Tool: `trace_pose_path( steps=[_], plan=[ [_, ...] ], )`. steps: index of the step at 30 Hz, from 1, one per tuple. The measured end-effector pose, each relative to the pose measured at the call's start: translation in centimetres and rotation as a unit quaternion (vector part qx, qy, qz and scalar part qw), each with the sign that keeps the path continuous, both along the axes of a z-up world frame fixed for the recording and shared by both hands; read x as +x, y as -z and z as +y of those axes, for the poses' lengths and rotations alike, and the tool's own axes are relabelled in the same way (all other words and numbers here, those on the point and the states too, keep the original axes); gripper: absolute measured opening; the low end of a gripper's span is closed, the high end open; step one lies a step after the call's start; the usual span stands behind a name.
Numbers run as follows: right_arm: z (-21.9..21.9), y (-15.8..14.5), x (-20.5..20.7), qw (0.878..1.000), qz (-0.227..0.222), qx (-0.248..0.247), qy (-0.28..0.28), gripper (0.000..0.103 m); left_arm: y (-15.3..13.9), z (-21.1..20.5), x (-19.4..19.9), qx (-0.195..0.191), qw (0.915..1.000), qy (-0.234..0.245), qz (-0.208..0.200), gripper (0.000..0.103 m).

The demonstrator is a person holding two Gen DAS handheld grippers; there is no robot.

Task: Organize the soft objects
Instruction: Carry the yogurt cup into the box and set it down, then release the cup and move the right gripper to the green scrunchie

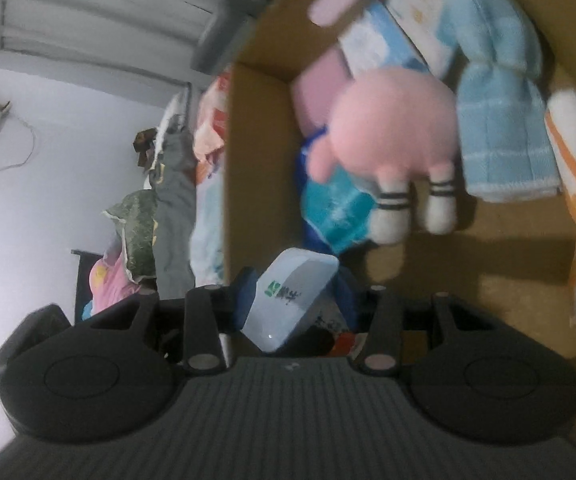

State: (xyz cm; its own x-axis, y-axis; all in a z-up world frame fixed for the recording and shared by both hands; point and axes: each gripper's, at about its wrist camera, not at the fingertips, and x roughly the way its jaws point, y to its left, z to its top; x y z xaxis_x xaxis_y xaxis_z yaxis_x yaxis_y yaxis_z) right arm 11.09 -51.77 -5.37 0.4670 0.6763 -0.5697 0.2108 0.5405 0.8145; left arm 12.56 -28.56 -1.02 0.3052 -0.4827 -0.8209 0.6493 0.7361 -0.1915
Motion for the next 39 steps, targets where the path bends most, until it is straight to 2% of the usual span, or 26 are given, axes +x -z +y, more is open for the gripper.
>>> trace_pose_path(
  steps=[6,13,18,27,31,32,35,39],
  plan=[
    [0.2,1.8,1.4,0.999,0.029,-0.028,-0.011,0.044,-0.7,0.8,-0.3,-0.005,1.0000,-0.001,-0.004,0.053],
    [0.5,2.1,1.1,0.999,0.023,-0.035,-0.013,0.043,-3.3,4.1,-0.8,-0.036,0.9987,-0.021,-0.028,0.056],
    [1.2,2.7,2.0,0.998,0.029,-0.047,-0.017,0.044,-4.3,7.3,-0.9,-0.054,0.9963,-0.054,-0.039,0.058],
    [4.5,3.0,2.1,0.997,0.044,-0.024,-0.060,0.044,-4.9,13.3,-1.2,-0.064,0.9882,-0.122,-0.067,0.062],
    [5.2,2.1,2.0,0.997,0.042,-0.034,-0.056,0.048,-4.7,16.1,-1.6,-0.062,0.9820,-0.158,-0.083,0.068],
    [5.2,1.7,1.9,0.997,0.039,-0.040,-0.049,0.051,-4.6,17.0,-1.8,-0.063,0.9799,-0.169,-0.087,0.070],
    [5.4,-0.6,1.6,0.996,0.008,-0.078,-0.031,0.063,-4.2,19.6,-2.5,-0.062,0.9728,-0.200,-0.100,0.074],
    [6.3,-4.6,1.2,0.990,-0.049,-0.131,-0.016,0.069,-3.3,22.9,-3.4,-0.056,0.9623,-0.246,-0.101,0.075]
  ],
)
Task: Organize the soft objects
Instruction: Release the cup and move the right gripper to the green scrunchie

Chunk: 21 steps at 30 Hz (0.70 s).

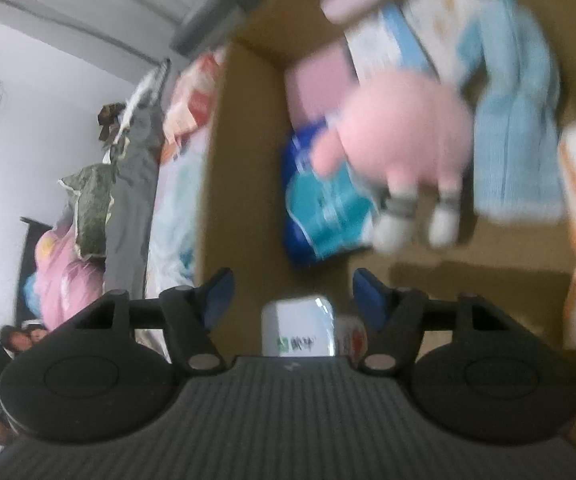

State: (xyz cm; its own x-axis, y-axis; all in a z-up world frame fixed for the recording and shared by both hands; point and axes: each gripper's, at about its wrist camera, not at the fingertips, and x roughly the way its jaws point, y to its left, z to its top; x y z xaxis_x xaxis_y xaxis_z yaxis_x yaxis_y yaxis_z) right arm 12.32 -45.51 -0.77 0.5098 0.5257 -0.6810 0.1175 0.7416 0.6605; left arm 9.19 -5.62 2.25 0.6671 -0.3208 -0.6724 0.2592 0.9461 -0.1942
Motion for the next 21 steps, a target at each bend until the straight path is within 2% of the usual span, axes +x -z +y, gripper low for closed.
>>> trace_pose_path(
  steps=[5,9,12,15,18,21],
  plan=[
    [2.6,-4.1,0.7,0.997,-0.064,-0.034,-0.022,0.072,1.5,3.4,-1.2,0.012,0.9988,-0.046,0.007,0.075],
    [7.0,-5.6,2.2,0.992,-0.090,-0.033,-0.076,0.073,2.6,4.9,-1.5,0.030,0.9969,-0.073,0.006,0.075],
    [11.5,-6.0,3.8,0.987,-0.091,-0.023,-0.128,0.073,3.4,5.4,-1.5,0.035,0.9961,-0.081,0.000,0.073],
    [15.8,-6.0,5.5,0.981,-0.085,-0.010,-0.177,0.073,4.2,5.1,-1.3,0.059,0.9943,-0.088,-0.012,0.069],
    [20.0,-5.3,7.6,0.974,-0.071,0.005,-0.215,0.073,5.2,4.5,-0.9,0.080,0.9923,-0.092,-0.024,0.067],
    [24.0,-3.8,10.6,0.969,-0.052,-0.002,-0.243,0.072,6.2,4.3,0.1,0.082,0.9923,-0.091,-0.017,0.062]
  ],
)
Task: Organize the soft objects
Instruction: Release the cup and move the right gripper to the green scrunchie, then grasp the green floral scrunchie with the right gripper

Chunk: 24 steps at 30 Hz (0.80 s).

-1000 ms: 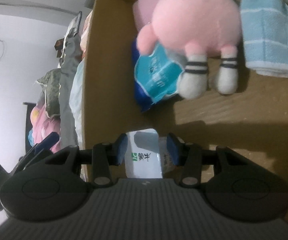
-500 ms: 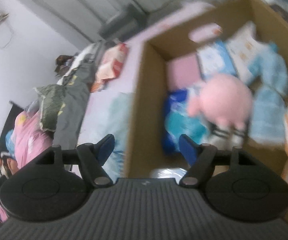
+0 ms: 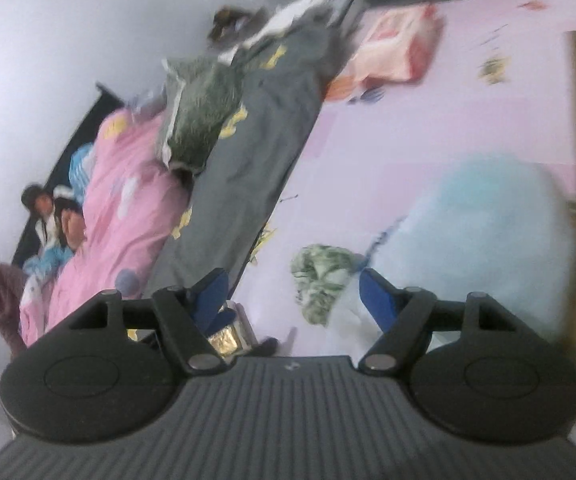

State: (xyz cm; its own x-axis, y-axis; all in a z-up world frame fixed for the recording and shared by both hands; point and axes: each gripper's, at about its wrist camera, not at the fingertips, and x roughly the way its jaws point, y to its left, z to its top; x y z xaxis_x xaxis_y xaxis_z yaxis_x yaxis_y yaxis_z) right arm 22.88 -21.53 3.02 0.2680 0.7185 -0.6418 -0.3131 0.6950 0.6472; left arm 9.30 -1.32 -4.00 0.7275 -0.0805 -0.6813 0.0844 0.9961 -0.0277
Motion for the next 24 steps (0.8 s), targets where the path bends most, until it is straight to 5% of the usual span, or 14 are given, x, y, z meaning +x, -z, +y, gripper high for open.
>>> trace_pose_path(
  steps=[8,15,22,24],
  plan=[
    [8.0,4.9,5.2,0.993,0.028,-0.099,-0.058,0.066,2.9,-0.6,3.3,0.020,0.9991,0.004,0.036,0.059],
    [10.5,7.7,6.3,0.986,0.026,-0.135,-0.097,0.058,4.7,-1.1,4.7,0.036,0.9982,0.007,0.048,0.058],
    [11.3,9.8,6.9,0.983,0.040,-0.140,-0.109,0.045,5.0,-0.3,5.3,0.019,0.9985,-0.012,0.049,0.041],
    [11.0,9.9,7.0,0.984,0.043,-0.136,-0.106,0.034,4.9,-0.1,5.3,0.016,0.9985,-0.017,0.049,0.031]
  ],
)
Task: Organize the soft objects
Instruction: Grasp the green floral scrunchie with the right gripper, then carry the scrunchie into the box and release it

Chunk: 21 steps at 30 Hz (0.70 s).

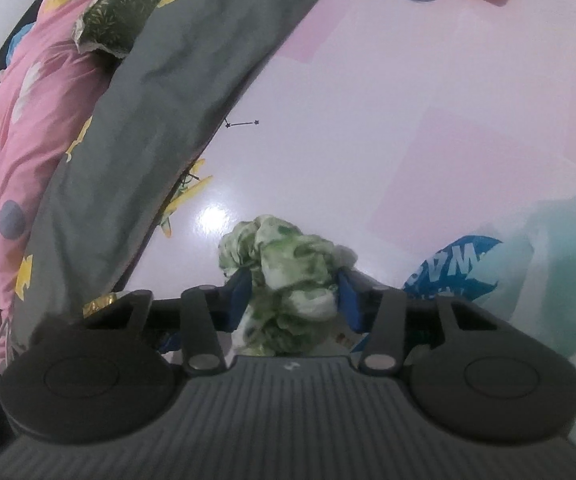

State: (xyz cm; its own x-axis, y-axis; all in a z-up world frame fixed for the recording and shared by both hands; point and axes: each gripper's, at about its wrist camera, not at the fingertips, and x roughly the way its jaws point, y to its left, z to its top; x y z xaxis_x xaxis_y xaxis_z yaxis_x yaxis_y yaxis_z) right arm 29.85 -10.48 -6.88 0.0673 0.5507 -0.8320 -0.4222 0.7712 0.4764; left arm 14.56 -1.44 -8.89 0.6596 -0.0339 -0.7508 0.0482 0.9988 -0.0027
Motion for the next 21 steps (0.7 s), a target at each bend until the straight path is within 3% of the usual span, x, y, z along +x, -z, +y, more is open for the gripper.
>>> trace_pose_path(
  steps=[2,5,15,21],
  plan=[
    [-0.1,0.2,0.0,1.000,0.001,0.005,0.007,0.028,-0.1,0.3,0.0,-0.008,1.0000,-0.005,0.000,0.018],
    [-0.3,-0.3,-0.2,1.000,-0.006,0.014,0.013,0.022,-0.5,0.6,-0.3,-0.012,0.9998,-0.012,-0.004,0.015],
    [-1.9,-4.8,-2.3,0.997,-0.047,0.059,0.016,0.021,-4.5,-0.5,-3.2,0.007,0.9982,-0.005,-0.060,0.014],
    [-5.8,-9.0,-4.9,0.991,-0.084,0.099,0.042,0.021,-8.6,-3.3,-5.2,0.007,0.9936,0.036,-0.107,0.014]
  ],
)
